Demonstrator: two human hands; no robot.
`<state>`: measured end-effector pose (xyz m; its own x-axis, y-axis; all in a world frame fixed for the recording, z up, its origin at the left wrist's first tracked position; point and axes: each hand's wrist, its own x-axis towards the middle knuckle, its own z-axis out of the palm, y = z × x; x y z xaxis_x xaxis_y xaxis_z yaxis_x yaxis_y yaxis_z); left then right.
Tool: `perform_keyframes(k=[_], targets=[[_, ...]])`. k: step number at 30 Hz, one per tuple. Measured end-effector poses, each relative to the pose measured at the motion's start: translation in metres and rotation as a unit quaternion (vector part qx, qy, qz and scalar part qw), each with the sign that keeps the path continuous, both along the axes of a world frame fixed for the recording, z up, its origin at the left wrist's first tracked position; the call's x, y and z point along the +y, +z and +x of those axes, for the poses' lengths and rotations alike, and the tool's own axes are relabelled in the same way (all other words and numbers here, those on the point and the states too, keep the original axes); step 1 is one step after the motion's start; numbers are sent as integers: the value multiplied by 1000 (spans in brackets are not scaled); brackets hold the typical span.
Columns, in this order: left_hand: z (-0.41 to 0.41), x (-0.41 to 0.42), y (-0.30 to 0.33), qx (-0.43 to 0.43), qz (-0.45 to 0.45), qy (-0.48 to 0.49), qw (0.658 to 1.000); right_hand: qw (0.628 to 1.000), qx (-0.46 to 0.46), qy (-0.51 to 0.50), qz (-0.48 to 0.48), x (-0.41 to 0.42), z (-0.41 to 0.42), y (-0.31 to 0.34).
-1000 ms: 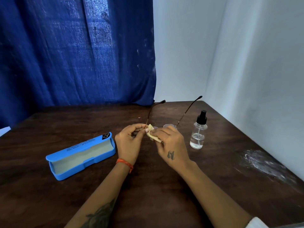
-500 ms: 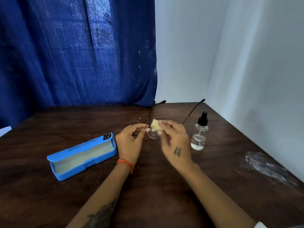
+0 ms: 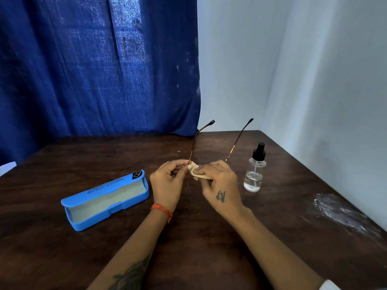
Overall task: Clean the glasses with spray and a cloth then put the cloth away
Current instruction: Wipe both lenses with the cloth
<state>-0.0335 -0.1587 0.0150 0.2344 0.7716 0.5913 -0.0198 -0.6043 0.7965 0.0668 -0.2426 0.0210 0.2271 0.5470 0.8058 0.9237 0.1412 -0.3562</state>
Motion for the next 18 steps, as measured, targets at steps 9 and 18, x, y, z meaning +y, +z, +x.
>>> perform_keyframes(k=[9, 18], targets=[[-2, 3, 2, 14, 50, 31, 998, 996, 16, -77, 39, -6, 0, 0], [1, -1, 1, 12, 39, 27, 999, 981, -132, -87, -111, 3, -8, -3]])
